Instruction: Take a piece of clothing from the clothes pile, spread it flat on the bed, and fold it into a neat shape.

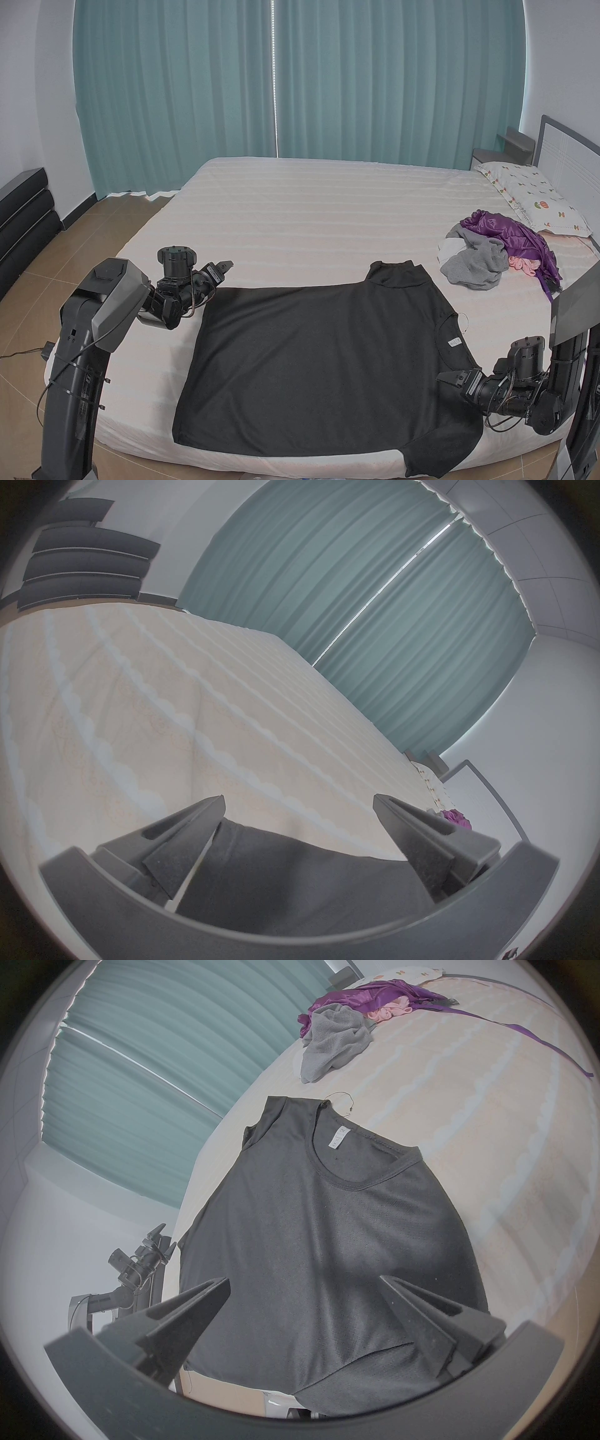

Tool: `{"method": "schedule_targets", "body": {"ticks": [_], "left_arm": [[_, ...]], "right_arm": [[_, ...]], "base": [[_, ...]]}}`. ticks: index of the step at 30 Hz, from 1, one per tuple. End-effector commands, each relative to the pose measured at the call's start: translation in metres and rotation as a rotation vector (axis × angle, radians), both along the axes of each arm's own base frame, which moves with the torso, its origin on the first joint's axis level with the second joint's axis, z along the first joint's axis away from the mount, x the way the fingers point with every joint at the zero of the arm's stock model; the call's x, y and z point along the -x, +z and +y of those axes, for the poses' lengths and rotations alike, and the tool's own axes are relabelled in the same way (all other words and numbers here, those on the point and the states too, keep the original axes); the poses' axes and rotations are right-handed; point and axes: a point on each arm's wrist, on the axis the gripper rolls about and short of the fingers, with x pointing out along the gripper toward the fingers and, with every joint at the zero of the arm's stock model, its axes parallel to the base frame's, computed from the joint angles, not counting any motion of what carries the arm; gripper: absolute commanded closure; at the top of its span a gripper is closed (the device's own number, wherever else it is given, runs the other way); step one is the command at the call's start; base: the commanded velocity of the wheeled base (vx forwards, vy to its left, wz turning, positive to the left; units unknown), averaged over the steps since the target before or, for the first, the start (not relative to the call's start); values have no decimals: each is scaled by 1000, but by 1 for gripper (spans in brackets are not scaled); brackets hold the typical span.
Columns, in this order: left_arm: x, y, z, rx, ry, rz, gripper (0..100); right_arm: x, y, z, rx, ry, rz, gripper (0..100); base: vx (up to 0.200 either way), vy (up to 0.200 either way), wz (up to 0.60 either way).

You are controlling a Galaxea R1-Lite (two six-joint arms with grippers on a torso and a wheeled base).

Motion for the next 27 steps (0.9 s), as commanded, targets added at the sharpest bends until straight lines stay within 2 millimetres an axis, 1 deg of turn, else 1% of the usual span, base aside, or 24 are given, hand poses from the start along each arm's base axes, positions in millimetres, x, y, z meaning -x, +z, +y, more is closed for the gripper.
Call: {"method": "schedule_targets", "body": {"ticks": [1, 7, 13, 16, 17, 25, 27], "left_arm": [[-5, -19, -1, -7, 15, 9, 0], [-6, -21, 0, -17, 30, 9, 0], [-5, -31, -1, -69, 27, 19, 0], [-5, -32, 0, -73, 35, 23, 0], [-5, -32, 0, -73, 35, 23, 100], [-6, -30, 1, -76, 48, 9, 100], [-11, -29, 4, -82, 80, -7, 100]], "right_arm": [[5, 0, 2, 2, 12, 15, 0], [5, -1, 2, 2, 8, 18, 0], [5, 0, 2, 1, 11, 15, 0], [4, 0, 2, -1, 10, 4, 0], [4, 0, 2, -1, 10, 4, 0], [3, 2, 1, -3, 2, -9, 0], [2, 1, 0, -2, -1, -14, 0]], "base": [[0, 0, 0], [0, 0, 0], [0, 0, 0], [0, 0, 0], [0, 0, 0], [0, 0, 0], [0, 0, 0]]}}
